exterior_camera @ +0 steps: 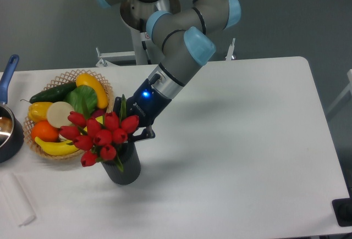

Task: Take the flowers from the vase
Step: 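Close the gripper on the tulip stems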

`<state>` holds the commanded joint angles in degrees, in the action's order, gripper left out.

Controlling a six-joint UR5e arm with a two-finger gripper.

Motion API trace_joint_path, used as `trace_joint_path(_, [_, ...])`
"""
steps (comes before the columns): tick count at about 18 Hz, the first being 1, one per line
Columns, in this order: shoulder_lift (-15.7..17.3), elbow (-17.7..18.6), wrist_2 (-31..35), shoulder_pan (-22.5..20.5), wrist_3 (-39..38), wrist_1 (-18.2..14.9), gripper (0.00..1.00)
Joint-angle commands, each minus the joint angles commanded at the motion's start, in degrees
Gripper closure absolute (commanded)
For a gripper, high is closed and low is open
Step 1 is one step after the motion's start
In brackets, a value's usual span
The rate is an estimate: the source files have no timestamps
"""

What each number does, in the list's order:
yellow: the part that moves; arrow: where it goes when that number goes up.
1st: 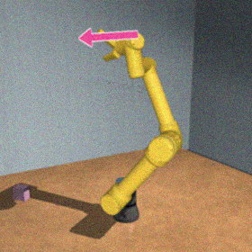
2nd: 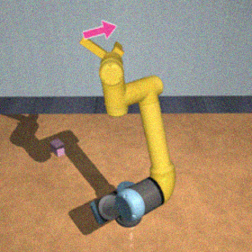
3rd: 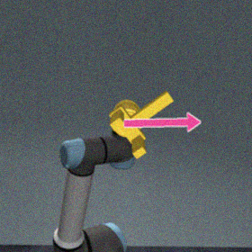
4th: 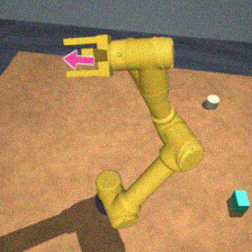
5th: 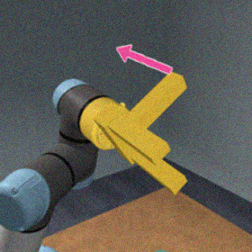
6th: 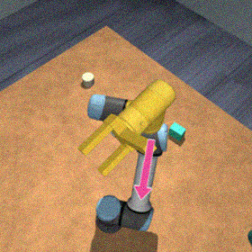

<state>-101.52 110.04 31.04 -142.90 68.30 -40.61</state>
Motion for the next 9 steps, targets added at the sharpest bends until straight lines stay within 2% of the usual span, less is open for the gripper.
trace_joint_path(9, [3.3,-0.4,-2.9,-2.0,-5.3,0.0,0.85])
